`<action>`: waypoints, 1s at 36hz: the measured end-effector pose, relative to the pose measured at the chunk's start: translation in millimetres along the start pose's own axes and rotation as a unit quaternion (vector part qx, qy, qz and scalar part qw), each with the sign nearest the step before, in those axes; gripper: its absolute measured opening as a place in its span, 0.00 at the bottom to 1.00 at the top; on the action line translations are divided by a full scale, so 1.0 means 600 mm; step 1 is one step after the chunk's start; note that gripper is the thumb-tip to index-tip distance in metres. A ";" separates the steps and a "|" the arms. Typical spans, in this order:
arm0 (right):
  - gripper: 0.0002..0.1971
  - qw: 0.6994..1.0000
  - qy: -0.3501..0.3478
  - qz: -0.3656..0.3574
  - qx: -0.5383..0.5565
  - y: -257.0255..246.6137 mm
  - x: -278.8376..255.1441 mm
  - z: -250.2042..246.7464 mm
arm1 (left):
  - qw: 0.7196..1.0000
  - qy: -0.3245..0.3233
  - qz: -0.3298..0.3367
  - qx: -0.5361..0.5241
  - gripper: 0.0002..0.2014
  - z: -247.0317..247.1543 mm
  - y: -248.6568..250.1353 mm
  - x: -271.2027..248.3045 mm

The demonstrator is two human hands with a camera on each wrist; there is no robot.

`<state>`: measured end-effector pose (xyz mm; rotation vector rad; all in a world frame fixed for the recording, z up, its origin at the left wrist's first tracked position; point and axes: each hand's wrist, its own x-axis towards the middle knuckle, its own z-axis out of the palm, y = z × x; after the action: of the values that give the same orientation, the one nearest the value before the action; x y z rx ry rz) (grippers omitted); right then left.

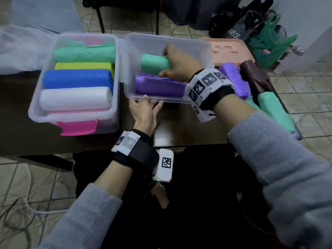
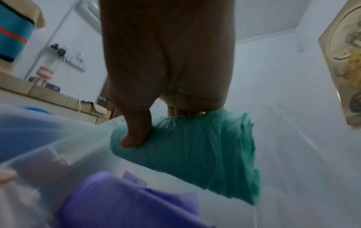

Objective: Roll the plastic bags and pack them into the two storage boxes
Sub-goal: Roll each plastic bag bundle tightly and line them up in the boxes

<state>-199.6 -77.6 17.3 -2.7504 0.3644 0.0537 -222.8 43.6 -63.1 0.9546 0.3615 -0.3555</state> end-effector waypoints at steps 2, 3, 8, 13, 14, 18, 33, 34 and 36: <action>0.27 1.000 -0.010 0.007 -0.004 0.001 0.013 0.008 | 1.000 -0.002 0.003 0.001 0.21 0.000 -0.001 -0.001; 0.28 1.000 -0.013 0.010 -0.001 0.001 0.018 0.011 | 1.000 -0.002 0.004 0.002 0.21 -0.001 -0.002 -0.001; 0.27 1.000 -0.023 0.009 0.006 0.000 0.039 0.025 | 1.000 0.005 -0.001 0.007 0.21 -0.004 -0.007 0.001; 0.27 0.999 -0.031 0.000 -0.019 -0.001 0.052 0.035 | 1.000 0.009 -0.011 0.005 0.21 -0.011 -0.010 0.003; 0.27 0.999 -0.035 0.000 -0.023 0.000 0.053 0.034 | 1.000 0.010 -0.011 0.004 0.21 -0.011 -0.010 0.002; 0.30 1.000 -0.019 0.002 -0.011 0.016 0.049 0.023 | 1.000 0.006 -0.005 0.002 0.21 -0.007 -0.005 -0.002; 0.16 0.987 -0.059 0.143 0.047 0.076 0.003 0.012 | 0.999 0.031 -0.008 0.001 0.22 0.005 -0.001 -0.008; 0.16 0.980 -0.053 0.169 0.090 0.074 0.002 0.014 | 0.999 0.032 -0.009 -0.002 0.23 0.006 0.000 -0.008; 0.16 0.980 -0.012 0.176 0.096 0.073 -0.003 0.015 | 0.999 0.032 -0.010 -0.005 0.23 0.006 0.001 -0.007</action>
<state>-212.7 -113.2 -6.5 -2.4637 0.8012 0.1337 -225.8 41.6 -58.5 0.9555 0.4305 -0.3409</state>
